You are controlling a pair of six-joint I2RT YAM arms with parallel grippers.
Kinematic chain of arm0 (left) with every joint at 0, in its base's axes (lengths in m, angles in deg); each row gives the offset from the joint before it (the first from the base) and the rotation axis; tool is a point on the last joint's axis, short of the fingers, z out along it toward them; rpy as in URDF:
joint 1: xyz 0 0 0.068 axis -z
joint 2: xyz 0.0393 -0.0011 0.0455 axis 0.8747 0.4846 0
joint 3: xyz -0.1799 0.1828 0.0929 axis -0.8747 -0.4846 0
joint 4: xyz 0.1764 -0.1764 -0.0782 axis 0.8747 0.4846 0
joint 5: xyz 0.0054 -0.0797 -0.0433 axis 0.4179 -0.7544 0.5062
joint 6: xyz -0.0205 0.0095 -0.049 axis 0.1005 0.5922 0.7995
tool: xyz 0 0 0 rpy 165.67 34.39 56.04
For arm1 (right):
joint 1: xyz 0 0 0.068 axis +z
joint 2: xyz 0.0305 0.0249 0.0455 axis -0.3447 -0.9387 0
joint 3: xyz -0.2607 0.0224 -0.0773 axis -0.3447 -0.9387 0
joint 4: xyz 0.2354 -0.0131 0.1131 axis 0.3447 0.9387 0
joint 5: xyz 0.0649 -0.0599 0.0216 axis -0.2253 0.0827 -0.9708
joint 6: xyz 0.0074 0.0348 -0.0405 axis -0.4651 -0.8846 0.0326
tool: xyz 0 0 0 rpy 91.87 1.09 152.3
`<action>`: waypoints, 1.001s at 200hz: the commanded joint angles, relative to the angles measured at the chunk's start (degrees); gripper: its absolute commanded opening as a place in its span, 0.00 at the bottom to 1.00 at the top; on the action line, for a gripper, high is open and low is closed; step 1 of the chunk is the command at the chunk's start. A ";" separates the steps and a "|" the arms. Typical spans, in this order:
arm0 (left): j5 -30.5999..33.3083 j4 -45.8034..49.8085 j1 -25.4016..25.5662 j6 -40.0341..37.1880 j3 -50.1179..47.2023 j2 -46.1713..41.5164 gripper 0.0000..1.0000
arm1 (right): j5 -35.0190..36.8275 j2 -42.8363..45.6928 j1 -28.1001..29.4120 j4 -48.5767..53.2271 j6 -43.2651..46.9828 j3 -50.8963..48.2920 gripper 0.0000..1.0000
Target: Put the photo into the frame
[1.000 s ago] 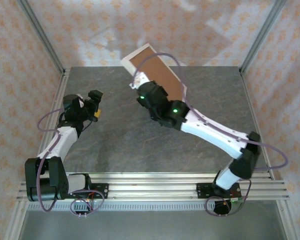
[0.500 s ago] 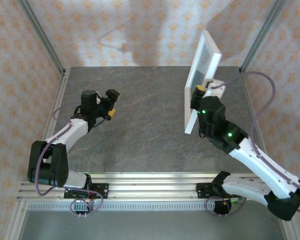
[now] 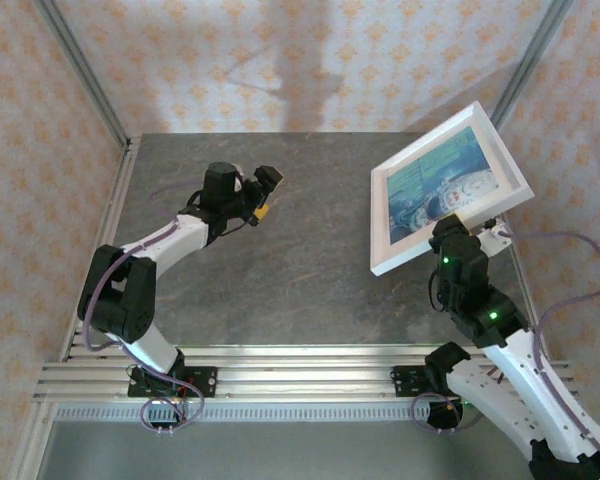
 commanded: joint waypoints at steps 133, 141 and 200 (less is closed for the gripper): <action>-2.14 -4.06 1.71 0.73 -0.39 2.92 1.00 | -27.89 -7.11 -22.18 -2.55 -15.09 -17.98 0.00; -2.18 -4.62 1.64 1.08 -0.79 3.13 1.00 | -29.07 -8.27 -22.92 -3.95 -15.65 -18.61 0.00; -3.10 -4.68 1.87 0.70 -1.52 4.06 1.00 | -29.30 -15.41 -23.51 -5.88 -20.70 -18.14 0.00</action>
